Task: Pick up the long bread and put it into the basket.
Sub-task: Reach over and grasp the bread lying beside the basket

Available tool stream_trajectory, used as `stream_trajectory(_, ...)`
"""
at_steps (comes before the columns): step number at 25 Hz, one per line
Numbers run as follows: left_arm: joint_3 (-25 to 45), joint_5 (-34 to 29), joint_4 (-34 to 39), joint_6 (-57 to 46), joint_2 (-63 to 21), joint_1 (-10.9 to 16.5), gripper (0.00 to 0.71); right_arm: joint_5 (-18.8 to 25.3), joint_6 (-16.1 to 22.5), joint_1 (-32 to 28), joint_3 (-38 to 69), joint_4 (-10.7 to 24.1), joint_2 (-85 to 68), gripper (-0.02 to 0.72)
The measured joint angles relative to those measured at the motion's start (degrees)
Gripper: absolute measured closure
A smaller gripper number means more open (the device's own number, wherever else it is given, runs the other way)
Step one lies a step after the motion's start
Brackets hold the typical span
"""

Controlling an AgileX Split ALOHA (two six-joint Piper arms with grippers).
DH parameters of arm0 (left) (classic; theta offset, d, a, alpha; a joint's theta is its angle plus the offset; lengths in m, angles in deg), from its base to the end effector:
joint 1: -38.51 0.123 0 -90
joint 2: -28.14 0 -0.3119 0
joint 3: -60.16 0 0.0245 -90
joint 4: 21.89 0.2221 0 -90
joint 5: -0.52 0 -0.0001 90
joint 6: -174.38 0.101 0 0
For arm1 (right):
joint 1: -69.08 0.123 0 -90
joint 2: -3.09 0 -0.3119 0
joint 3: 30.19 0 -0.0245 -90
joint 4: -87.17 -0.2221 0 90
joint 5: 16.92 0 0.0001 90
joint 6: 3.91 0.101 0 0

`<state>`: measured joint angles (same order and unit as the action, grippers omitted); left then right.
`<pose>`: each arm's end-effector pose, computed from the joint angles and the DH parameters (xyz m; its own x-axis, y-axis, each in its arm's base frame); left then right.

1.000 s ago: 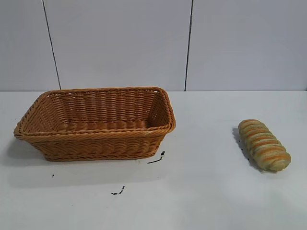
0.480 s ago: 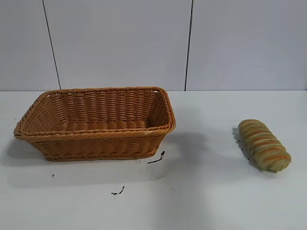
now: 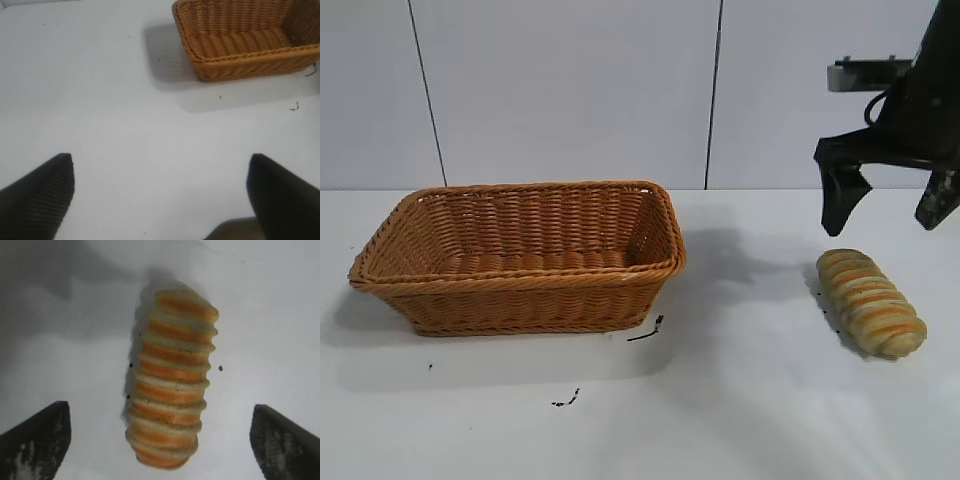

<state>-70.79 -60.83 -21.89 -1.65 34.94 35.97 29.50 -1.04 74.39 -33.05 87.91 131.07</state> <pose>-0.0498 0.0022 0.2586 -0.4525 0.0894 -0.8873 0.0758 0.9952 0.0616 0.4008 0.0363 0.1612 -0.9878 -0.0505 -0.1474 -0.0505 0.9987 -0.0032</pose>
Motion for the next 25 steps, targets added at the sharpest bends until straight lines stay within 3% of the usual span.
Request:
stream_trajectory(5,0.0,0.0,0.0,0.0,0.0,0.0,0.014,-0.23,-0.11,0.0,-0.11,0.0,2.87,0.034)
stream_trajectory(7,0.0,0.0,0.0,0.0,0.0,0.0,0.014,-0.43,-0.25,0.0,-0.22,0.0,2.92,0.069)
stream_trajectory(9,0.0,0.0,0.0,0.0,0.0,0.0,0.014,-0.49,-0.25,0.0,-0.28,0.0,2.92,0.145)
stream_trajectory(14,0.0,0.0,0.0,0.0,0.0,0.0,0.014,0.36,-0.25,0.0,-0.28,0.06,2.87,0.452)
stream_trajectory(16,0.0,0.0,0.0,0.0,0.0,0.0,0.014,0.36,-0.31,0.0,-0.28,0.23,2.87,0.533)
stream_trajectory(20,0.0,0.0,0.0,0.0,0.0,0.0,0.014,2.27,-0.69,0.0,-1.67,0.82,2.21,0.56)
stream_trajectory(25,0.0,0.0,0.0,0.0,0.0,0.0,0.014,8.73,-0.91,0.0,-9.3,0.89,-2.07,0.562)
